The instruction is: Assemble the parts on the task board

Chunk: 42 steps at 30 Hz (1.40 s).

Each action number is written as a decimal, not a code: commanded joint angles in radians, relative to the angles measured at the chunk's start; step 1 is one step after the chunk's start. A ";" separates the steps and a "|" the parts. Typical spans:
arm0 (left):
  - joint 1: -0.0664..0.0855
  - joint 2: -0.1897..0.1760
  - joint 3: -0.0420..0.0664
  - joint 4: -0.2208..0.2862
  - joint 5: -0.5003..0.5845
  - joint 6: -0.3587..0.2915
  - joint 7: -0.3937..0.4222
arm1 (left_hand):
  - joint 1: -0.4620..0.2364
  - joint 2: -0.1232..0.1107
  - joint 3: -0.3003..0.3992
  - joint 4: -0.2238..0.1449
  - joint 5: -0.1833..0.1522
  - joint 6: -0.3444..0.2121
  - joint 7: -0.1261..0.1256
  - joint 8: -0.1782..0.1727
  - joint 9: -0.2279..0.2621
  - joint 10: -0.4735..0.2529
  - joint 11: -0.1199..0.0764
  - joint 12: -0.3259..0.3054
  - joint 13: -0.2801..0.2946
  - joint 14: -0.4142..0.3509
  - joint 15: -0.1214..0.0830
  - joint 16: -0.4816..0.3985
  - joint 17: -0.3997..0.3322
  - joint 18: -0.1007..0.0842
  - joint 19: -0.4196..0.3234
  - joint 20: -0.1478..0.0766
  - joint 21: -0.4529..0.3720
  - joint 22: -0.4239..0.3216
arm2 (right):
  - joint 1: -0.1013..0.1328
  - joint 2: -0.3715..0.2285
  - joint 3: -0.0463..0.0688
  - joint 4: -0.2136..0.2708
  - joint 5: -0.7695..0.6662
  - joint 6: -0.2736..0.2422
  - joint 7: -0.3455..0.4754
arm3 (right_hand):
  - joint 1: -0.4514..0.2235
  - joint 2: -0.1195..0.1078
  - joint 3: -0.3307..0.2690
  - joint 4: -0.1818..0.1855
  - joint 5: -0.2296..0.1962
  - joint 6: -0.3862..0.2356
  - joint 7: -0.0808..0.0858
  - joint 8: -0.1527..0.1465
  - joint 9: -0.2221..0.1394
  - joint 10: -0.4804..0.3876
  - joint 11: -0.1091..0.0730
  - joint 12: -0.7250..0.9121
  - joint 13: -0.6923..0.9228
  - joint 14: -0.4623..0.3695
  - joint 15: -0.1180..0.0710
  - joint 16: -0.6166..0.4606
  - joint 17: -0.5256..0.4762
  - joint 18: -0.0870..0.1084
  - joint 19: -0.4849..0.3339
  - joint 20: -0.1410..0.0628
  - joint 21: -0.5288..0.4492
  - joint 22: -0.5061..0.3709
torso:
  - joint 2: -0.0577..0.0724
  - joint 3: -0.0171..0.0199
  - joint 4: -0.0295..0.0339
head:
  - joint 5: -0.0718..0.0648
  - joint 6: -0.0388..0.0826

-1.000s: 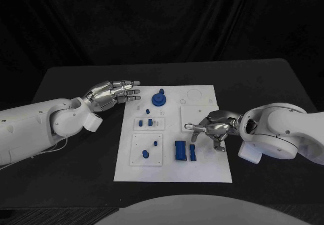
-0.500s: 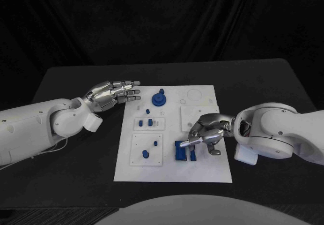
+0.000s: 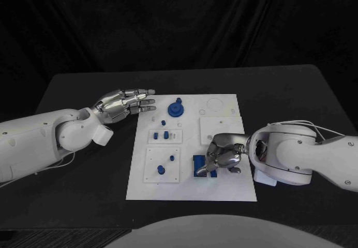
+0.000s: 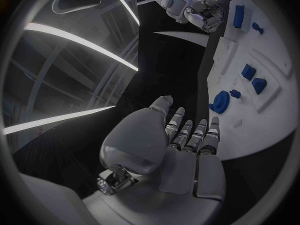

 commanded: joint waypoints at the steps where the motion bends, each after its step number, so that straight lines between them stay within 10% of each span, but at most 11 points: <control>1: -0.002 0.000 0.001 0.003 0.007 0.016 0.014 | -0.008 0.001 0.007 0.000 0.005 -0.001 0.033 0.003 0.000 0.000 0.005 0.004 0.001 0.003 0.001 0.004 0.001 -0.009 0.006 0.000 0.004 -0.001 | -0.010 0.007 0.000 -0.003 -0.106 -0.017 -0.057 | 0.004 -0.003 0.002 -0.002 0.005 0.294 -0.073 0.414 0.277 0.105 -0.006 0.003 0.263 0.081 -0.005 -0.003 0.130 0.004 0.002 -0.006 0.000 0.032 | 0.000 -0.0003 0.0009 | -0.001 0.000; 29: -0.004 0.003 0.001 -0.001 0.007 0.026 0.012 | -0.009 0.001 0.010 0.000 0.005 -0.003 0.034 0.002 -0.001 0.001 0.006 0.005 0.001 0.004 0.002 0.006 0.001 -0.010 0.006 0.000 0.004 -0.001 | -0.032 0.038 0.000 -0.027 -0.130 -0.056 -0.046 | 0.085 -0.001 0.044 -0.058 0.074 0.264 -0.077 0.403 0.270 0.105 -0.010 0.003 0.263 0.080 -0.009 -0.006 0.123 0.005 0.003 -0.010 -0.014 0.028 | 0.000 -0.0002 0.0007 | -0.001 0.000; 42: -0.006 0.002 0.001 -0.002 0.007 0.027 0.012 | -0.009 0.002 0.010 0.000 0.005 -0.004 0.035 0.002 -0.001 0.001 0.006 0.005 0.001 0.005 0.002 0.007 0.001 -0.010 0.006 0.000 0.004 -0.001 | -0.032 0.039 0.000 -0.029 -0.143 -0.057 -0.035 | 0.095 -0.008 0.046 -0.062 -0.059 0.245 -0.076 0.394 0.264 0.105 -0.008 0.003 0.263 0.080 -0.007 -0.006 0.124 0.005 0.003 -0.009 -0.020 0.027 | 0.000 0.0001 0.0002 | -0.001 0.000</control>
